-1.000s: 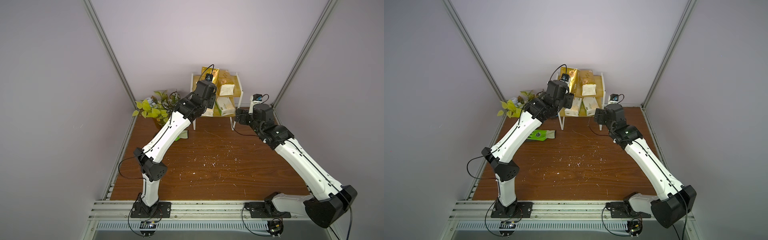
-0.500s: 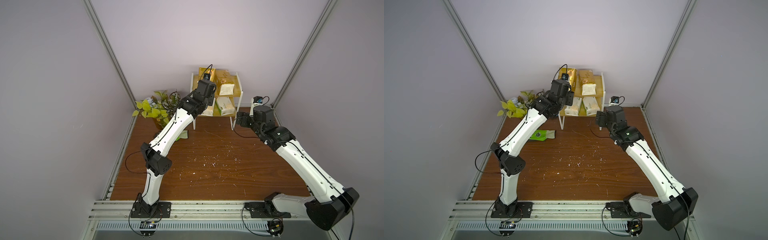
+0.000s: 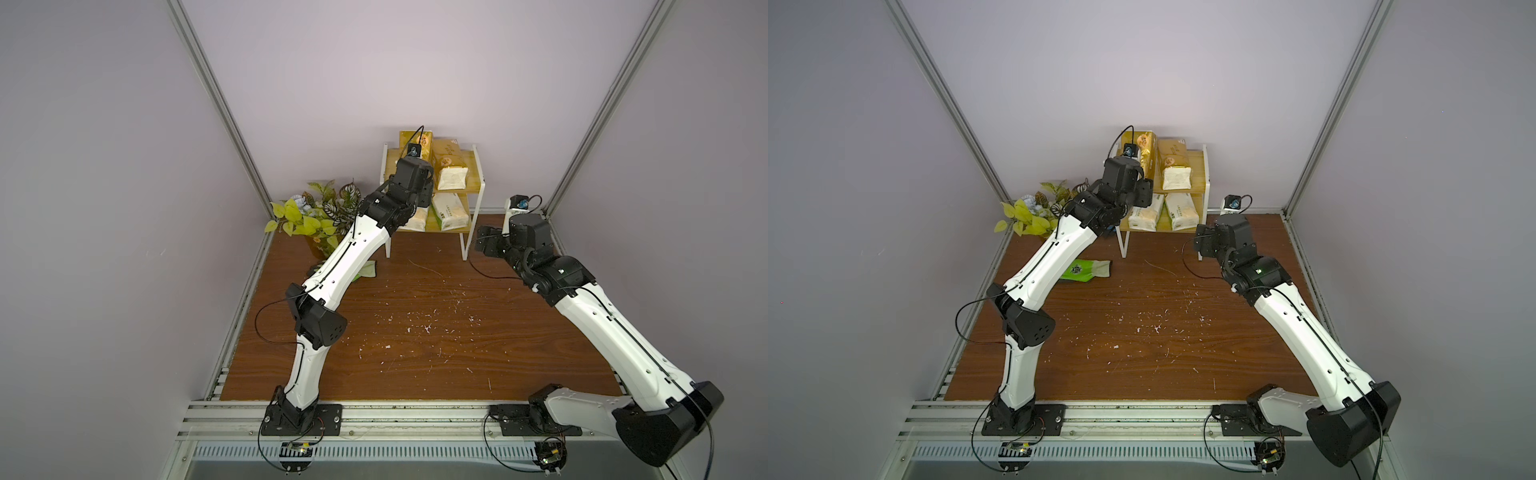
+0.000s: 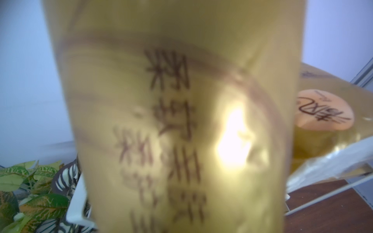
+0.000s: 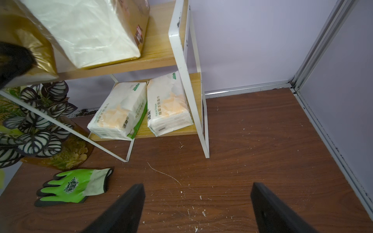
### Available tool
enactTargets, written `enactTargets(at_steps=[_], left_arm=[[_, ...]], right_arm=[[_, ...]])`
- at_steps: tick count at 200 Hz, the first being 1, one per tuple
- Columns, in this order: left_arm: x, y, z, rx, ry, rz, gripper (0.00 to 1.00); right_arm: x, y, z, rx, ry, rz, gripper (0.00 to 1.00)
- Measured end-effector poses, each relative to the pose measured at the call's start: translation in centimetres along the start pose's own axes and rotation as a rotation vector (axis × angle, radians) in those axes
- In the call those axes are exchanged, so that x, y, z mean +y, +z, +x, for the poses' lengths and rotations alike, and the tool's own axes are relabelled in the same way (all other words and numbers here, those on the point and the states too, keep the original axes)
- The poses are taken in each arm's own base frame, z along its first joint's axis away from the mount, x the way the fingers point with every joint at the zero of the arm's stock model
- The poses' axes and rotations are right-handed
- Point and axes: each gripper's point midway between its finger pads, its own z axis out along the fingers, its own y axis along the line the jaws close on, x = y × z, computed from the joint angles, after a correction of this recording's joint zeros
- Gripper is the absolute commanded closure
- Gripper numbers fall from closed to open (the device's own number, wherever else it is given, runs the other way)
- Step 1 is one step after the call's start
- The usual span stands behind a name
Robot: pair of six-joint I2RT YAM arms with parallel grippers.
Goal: Place the tissue boxes on the shelf by color
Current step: Place a box of tissues on the shelf.
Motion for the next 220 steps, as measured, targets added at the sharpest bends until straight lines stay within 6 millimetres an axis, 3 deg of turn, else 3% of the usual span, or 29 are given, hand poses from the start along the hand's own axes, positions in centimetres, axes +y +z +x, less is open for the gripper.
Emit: enactTargets(at_steps=[62,83,159,220], left_arm=[[-0.1,1.0,-0.7,-0.04,-0.025,0.016,0.11],[-0.3,1.1,-0.8,-0.042,-0.027,0.032,0.0],[-1.8,1.0,-0.9,-0.047,-0.025,0.114,0.0],[-0.4,-1.3,-0.5,-0.033,0.047,0.086,0.0]], right_arm=[[-0.3,0.0,0.5,0.018,-0.007,0.011,0.11],[-0.4,-0.1,0.8,0.022,-0.002,0.013,0.11],[-1.2,0.0,3.3,0.062,0.009,0.021,0.1],[-1.4,0.4,4.4,0.082,0.019,0.024,0.1]])
